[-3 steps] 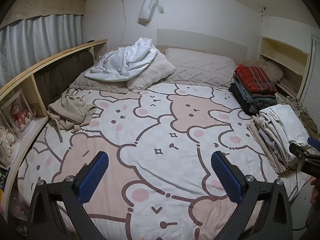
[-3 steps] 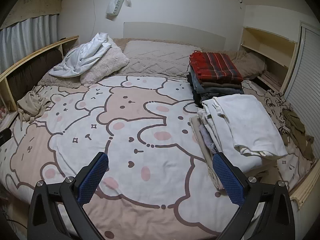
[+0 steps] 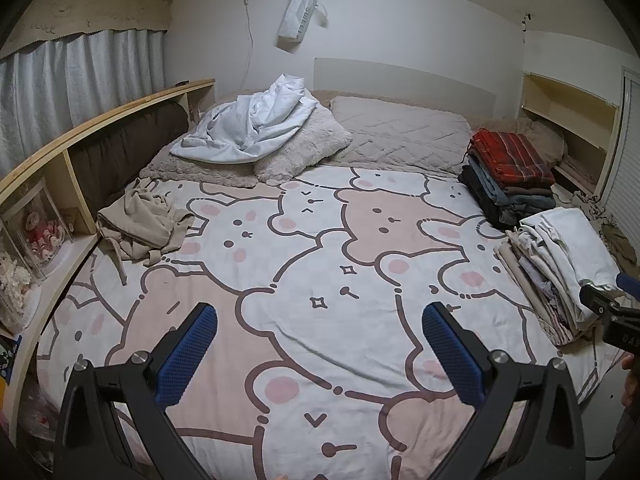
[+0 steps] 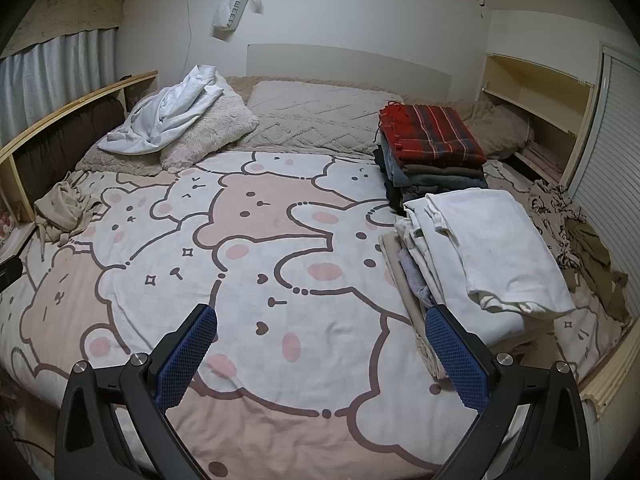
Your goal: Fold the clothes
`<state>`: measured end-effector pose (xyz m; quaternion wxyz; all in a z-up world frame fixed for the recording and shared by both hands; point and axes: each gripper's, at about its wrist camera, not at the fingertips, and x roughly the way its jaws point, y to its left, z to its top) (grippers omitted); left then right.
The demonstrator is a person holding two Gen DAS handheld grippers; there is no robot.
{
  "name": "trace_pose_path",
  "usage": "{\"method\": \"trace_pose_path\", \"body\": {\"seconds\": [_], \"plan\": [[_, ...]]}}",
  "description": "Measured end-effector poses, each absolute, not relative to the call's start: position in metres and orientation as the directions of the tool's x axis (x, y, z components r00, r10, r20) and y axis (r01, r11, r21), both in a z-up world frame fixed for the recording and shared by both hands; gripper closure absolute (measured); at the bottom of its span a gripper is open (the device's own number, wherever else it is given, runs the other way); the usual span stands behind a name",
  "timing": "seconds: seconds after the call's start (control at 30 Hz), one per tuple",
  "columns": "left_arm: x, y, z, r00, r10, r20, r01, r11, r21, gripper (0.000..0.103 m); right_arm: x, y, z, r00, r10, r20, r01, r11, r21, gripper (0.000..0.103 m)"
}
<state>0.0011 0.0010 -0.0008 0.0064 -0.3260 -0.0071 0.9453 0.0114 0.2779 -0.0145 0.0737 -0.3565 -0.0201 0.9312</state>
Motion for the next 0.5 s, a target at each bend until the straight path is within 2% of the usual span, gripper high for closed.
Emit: {"method": "trace_pose_path", "body": {"seconds": [0.5], "plan": [[0.0042, -0.0011, -0.0054, -0.787, 0.009, -0.617, 0.0, -1.0, -0.014, 0.0, 0.0123, 0.2733, -0.0183, -0.732, 0.152, -0.665, -0.117, -0.988, -0.097, 0.0]]}}
